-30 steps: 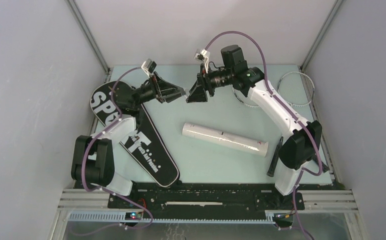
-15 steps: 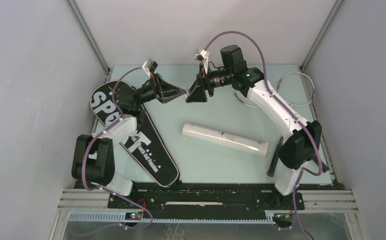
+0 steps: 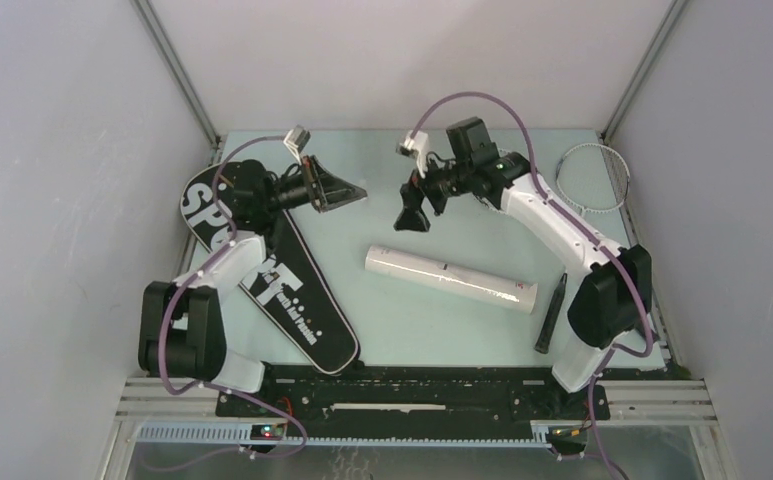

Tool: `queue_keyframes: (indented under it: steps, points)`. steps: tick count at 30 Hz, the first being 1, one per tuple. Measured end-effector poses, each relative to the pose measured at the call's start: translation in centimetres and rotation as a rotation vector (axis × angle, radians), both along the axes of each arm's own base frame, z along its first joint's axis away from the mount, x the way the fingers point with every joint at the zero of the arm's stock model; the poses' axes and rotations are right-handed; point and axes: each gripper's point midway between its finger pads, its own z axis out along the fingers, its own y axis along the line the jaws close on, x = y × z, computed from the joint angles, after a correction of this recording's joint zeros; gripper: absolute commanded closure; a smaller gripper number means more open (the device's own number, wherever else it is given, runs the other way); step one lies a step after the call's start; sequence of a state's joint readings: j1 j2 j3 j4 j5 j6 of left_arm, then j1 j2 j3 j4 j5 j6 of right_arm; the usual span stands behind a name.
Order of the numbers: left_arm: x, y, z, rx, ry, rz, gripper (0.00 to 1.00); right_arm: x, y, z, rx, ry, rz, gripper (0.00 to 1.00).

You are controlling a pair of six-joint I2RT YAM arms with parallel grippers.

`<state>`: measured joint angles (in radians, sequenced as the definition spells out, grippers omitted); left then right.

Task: Pack up the badminton gear
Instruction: Pick up the lid from the center of the board, then pick up the shuttle tube at the center of the board.

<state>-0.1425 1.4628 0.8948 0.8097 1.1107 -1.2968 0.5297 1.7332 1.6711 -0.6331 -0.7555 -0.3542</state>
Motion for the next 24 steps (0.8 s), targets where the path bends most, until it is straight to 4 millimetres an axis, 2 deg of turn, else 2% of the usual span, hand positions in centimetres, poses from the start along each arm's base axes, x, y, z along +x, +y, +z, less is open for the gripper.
queue_keyframes:
  steps: [2,4,8,11,14,17,21,24]
  points:
    - [0.4,0.5,-2.6,0.098,-0.011,0.035,1.00,-0.1,-1.1,-2.5,-0.071,-0.014,-0.027,0.00]
    - [0.5,1.2,-5.7,0.197,-0.011,0.052,1.00,-0.5,-2.5,-6.1,-0.164,-0.014,-0.050,0.01]
    - [0.1,2.8,-12.1,0.359,0.049,0.020,1.00,-2.6,-4.2,-12.9,-0.345,0.015,-0.037,0.01]
    - [-0.2,3.5,-16.4,0.441,0.108,-0.052,1.00,-4.0,-4.8,-16.5,-0.457,0.011,-0.009,0.01]
    - [-1.2,4.0,-20.0,0.484,0.173,-0.130,1.00,-4.4,-4.7,-18.4,-0.529,-0.019,0.017,0.02]
    - [-2.3,4.3,-21.8,0.508,0.215,-0.170,1.00,-4.2,-4.3,-19.7,-0.576,-0.056,0.028,0.03]
    - [-2.6,4.5,-22.1,0.519,0.183,-0.187,1.00,-3.7,-3.9,-21.8,-0.643,-0.093,0.032,0.10]
    - [-2.7,4.6,-22.2,0.523,0.168,-0.192,1.00,-3.5,-3.9,-23.3,-0.684,-0.105,0.034,0.20]
